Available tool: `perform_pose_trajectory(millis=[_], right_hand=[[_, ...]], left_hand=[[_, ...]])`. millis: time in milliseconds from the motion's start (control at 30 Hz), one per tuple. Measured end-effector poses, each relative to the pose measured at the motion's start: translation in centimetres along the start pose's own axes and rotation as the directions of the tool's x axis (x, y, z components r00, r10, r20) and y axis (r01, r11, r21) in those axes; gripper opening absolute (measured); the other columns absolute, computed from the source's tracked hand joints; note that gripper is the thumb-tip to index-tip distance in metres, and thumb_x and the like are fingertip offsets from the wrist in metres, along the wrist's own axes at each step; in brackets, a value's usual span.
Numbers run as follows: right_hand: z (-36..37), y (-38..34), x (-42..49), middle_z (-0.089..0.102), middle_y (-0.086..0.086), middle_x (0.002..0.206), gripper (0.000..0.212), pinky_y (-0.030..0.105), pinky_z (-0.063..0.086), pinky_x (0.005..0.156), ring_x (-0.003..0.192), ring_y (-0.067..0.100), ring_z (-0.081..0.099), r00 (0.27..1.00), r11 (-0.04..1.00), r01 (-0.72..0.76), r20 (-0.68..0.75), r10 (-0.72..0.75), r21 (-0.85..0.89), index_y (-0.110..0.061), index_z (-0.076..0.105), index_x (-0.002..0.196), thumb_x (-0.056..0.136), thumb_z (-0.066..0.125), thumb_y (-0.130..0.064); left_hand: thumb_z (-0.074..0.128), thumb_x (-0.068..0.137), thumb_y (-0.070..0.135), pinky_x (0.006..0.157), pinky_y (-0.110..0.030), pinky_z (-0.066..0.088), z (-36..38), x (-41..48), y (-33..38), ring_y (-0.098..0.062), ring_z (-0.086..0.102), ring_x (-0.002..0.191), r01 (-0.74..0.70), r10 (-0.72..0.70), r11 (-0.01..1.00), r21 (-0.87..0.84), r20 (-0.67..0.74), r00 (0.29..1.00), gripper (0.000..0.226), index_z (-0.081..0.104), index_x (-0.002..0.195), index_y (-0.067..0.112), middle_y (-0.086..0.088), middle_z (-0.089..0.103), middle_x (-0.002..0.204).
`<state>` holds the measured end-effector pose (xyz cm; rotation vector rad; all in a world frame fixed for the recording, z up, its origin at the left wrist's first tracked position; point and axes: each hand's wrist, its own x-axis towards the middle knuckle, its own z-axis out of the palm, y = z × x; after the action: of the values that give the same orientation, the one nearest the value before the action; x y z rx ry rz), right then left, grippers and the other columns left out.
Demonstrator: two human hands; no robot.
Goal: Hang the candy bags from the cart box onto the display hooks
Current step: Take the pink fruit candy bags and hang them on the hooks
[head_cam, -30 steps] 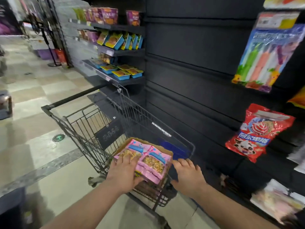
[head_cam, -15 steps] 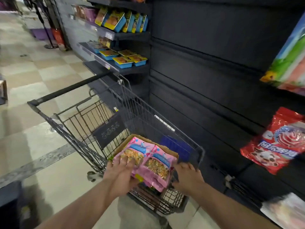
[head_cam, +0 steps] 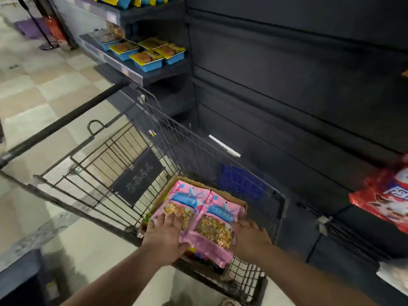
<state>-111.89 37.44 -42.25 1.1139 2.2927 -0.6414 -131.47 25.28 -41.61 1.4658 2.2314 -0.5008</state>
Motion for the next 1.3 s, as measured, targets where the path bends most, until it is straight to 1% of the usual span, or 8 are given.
perform_pose_trajectory(millis=[233, 500, 667, 767, 867, 1000, 1133, 1300], right_hand=[[1.5, 0.6, 2.7, 0.021, 0.007, 0.158, 0.071, 0.049, 0.024, 0.114, 0.144, 0.029, 0.021, 0.994, 0.992, -0.101, 0.037, 0.098, 0.077, -0.025, 0.022, 0.149, 0.09, 0.054, -0.047], [4.6, -0.5, 6.6, 0.045, 0.005, 0.14, 0.066, 0.039, 0.043, 0.102, 0.127, 0.025, 0.043, 0.935, 0.908, -0.351, 0.144, 0.325, 0.229, -0.022, 0.027, 0.147, 0.089, 0.055, -0.04], [6.6, -2.0, 11.1, 0.038, 0.011, 0.147, 0.063, 0.039, 0.044, 0.103, 0.13, 0.029, 0.044, 0.901, 0.823, -0.434, 0.191, 0.39, 0.365, -0.015, 0.026, 0.147, 0.094, 0.05, -0.041], [8.3, -2.6, 13.7, 0.027, 0.014, 0.154, 0.067, 0.041, 0.042, 0.106, 0.136, 0.032, 0.039, 0.895, 0.775, -0.445, 0.204, 0.396, 0.448, -0.012, 0.018, 0.15, 0.097, 0.046, -0.042], [10.0, -2.5, 15.6, 0.01, 0.012, 0.16, 0.074, 0.045, 0.032, 0.114, 0.145, 0.033, 0.019, 0.882, 0.736, -0.467, 0.199, 0.427, 0.49, -0.014, 0.006, 0.153, 0.096, 0.047, -0.042], [11.8, -2.6, 16.5, -0.004, 0.006, 0.162, 0.078, 0.053, 0.023, 0.116, 0.147, 0.037, 0.005, 0.851, 0.643, -0.516, 0.258, 0.457, 0.565, -0.02, 0.002, 0.154, 0.095, 0.045, -0.049], [12.7, -3.4, 15.3, 0.017, 0.006, 0.158, 0.079, 0.044, 0.027, 0.115, 0.144, 0.032, 0.02, 0.857, 0.63, -0.501, 0.237, 0.458, 0.593, -0.022, 0.017, 0.152, 0.089, 0.058, -0.046], [12.9, -4.5, 14.3, 0.033, 0.002, 0.146, 0.069, 0.045, 0.038, 0.109, 0.133, 0.024, 0.038, 0.846, 0.469, -0.464, 0.218, 0.487, 0.752, -0.03, 0.042, 0.14, 0.079, 0.073, -0.033]], left_hand=[[0.043, 0.086, 0.066, 0.117, -0.05, 0.021, 0.9, 5.3, -1.9, -0.031, 0.019, 0.146, -0.065, 0.064, 0.998, 0.014, 0.073, 0.995, 0.083, 0.016, 0.152, 0.024, -0.008, 0.021, 0.159], [0.047, 0.086, 0.067, 0.116, -0.051, 0.026, 1.9, 12.6, -4.9, -0.032, 0.013, 0.148, -0.191, 0.189, 0.982, -0.009, 0.206, 0.96, 0.086, 0.011, 0.153, 0.026, -0.007, 0.018, 0.16], [0.052, 0.087, 0.06, 0.113, -0.048, 0.033, 3.8, 17.5, -7.5, -0.03, 0.025, 0.143, -0.199, 0.204, 0.979, -0.045, 0.245, 0.948, 0.083, 0.017, 0.15, 0.019, -0.01, 0.021, 0.157], [0.054, 0.088, 0.056, 0.112, -0.048, 0.035, 5.6, 20.0, -8.6, -0.03, 0.028, 0.142, -0.179, 0.194, 0.981, -0.081, 0.266, 0.944, 0.081, 0.019, 0.15, 0.018, -0.008, 0.024, 0.157], [0.056, 0.087, 0.054, 0.113, -0.049, 0.034, 7.2, 21.9, -9.3, -0.03, 0.025, 0.144, -0.134, 0.167, 0.982, -0.13, 0.287, 0.943, 0.088, 0.01, 0.153, 0.017, -0.008, 0.017, 0.16], [0.062, 0.084, 0.055, 0.109, -0.051, 0.038, 8.8, 23.7, -9.4, -0.035, 0.031, 0.14, 0.008, 0.087, 0.958, -0.288, 0.317, 0.945, 0.099, 0.005, 0.154, 0.015, -0.014, 0.017, 0.158], [0.066, 0.084, 0.047, 0.111, -0.052, 0.035, 9.6, 24.2, -9.2, -0.039, 0.026, 0.142, 0.105, 0.067, 0.912, -0.396, 0.397, 0.915, 0.093, 0.011, 0.154, 0.021, -0.015, 0.012, 0.16], [0.068, 0.086, 0.036, 0.08, -0.04, 0.057, 9.2, 23.4, -9.4, -0.028, 0.065, 0.101, 0.224, -0.004, 0.784, -0.579, 0.356, 0.934, 0.061, 0.043, 0.139, 0.02, -0.013, 0.056, 0.128]])
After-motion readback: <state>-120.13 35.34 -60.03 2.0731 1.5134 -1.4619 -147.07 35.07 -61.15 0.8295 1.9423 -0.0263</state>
